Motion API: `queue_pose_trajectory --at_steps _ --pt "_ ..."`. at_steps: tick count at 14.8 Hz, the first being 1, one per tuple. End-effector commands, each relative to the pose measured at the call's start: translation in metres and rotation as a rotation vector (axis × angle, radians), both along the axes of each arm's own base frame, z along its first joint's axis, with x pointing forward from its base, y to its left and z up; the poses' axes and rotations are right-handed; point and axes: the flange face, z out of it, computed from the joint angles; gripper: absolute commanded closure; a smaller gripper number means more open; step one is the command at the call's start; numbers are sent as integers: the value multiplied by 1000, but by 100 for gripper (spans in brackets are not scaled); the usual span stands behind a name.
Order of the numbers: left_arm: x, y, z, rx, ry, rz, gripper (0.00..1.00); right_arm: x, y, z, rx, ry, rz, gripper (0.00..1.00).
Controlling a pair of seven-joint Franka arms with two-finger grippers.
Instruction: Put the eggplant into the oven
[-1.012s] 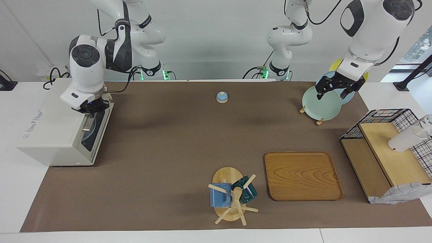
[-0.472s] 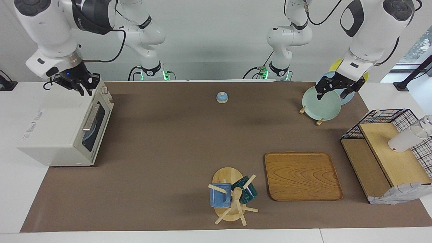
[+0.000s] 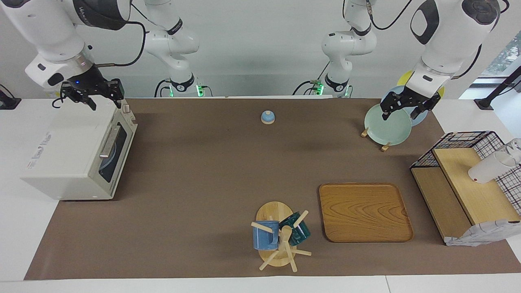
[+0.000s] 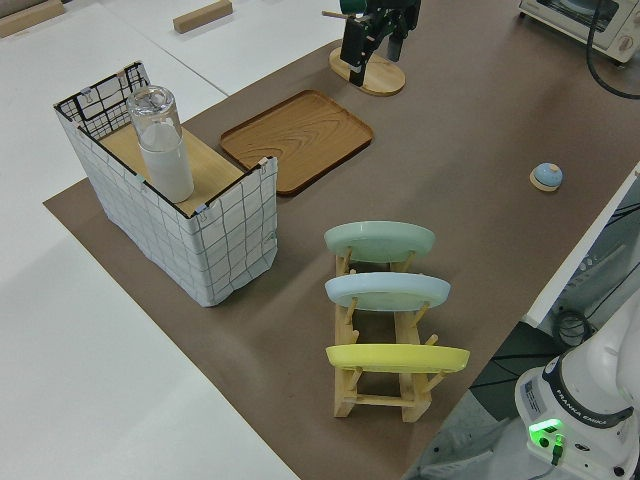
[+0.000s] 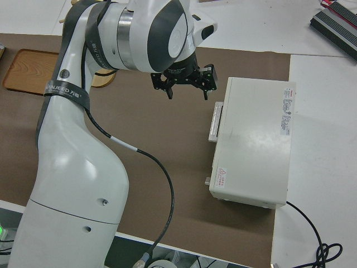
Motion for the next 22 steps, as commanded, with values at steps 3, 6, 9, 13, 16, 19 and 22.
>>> queue_pose_trajectory --at_steps 3,6,9,13,16,19,22 --pt "-5 3 6 -5 0 -1 0 3 0 2 21 -2 -32 0" --pt "-5 3 6 -5 0 -1 0 2 -9 2 21 -5 -50 0" --pt "-5 3 6 -5 0 -1 0 3 -6 2 16 -6 -43 0" --pt "-5 3 6 -5 0 1 0 1 -3 5 22 -12 -41 0" --pt "-5 3 6 -5 0 -1 0 -1 0 7 12 -15 -34 0" --pt "-5 4 6 -5 0 1 0 -1 -2 5 12 -12 -37 0" --pt "-5 3 6 -5 0 -1 0 -1 -2 5 12 -12 -37 0"
